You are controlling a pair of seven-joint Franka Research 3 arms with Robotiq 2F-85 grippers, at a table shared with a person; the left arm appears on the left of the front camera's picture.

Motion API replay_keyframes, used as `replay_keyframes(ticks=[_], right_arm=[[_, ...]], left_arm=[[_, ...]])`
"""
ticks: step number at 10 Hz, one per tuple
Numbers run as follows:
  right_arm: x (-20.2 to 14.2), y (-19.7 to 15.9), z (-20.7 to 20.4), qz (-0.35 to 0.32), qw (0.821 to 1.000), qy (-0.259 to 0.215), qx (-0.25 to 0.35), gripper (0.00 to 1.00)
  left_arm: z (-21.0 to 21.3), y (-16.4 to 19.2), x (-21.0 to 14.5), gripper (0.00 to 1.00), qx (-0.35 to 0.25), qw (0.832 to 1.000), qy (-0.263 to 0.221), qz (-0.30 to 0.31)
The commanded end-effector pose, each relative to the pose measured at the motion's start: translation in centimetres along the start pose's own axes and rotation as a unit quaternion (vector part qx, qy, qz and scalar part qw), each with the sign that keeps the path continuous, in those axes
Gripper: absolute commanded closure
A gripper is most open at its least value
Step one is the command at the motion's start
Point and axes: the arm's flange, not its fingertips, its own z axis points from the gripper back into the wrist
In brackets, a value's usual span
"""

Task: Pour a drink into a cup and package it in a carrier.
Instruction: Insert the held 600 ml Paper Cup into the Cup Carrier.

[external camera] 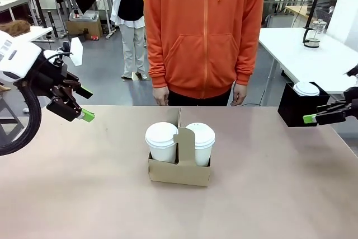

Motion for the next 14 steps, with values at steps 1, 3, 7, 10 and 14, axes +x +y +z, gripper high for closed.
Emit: replay_keyframes(ticks=[1,3,7,10,14], right_arm=[[-1.5,2.6,0.8,-0.007,1.000,0.008,0.000,0.00],[0.0,0.0,-0.1,0.000,1.000,0.000,0.001,0.00],[0.0,0.0,-0.1,0.000,1.000,0.000,0.001,0.00],[0.0,0.0,-0.1,0.000,1.000,0.000,0.001,0.00],[0.0,0.0,-0.1,0.000,1.000,0.000,0.001,0.00]], left_arm=[[-0.1,0.2,-0.1,0.00,-0.002,1.000,-0.010,-0.003],[-0.1,0.2,-0.1,0.00,-0.002,1.000,-0.010,-0.003],[-0.1,0.2,-0.1,0.00,-0.002,1.000,-0.010,-0.003],[-0.1,0.2,-0.1,0.00,-0.002,1.000,-0.010,-0.003],[-0.1,0.2,-0.1,0.00,-0.002,1.000,-0.010,-0.003]])
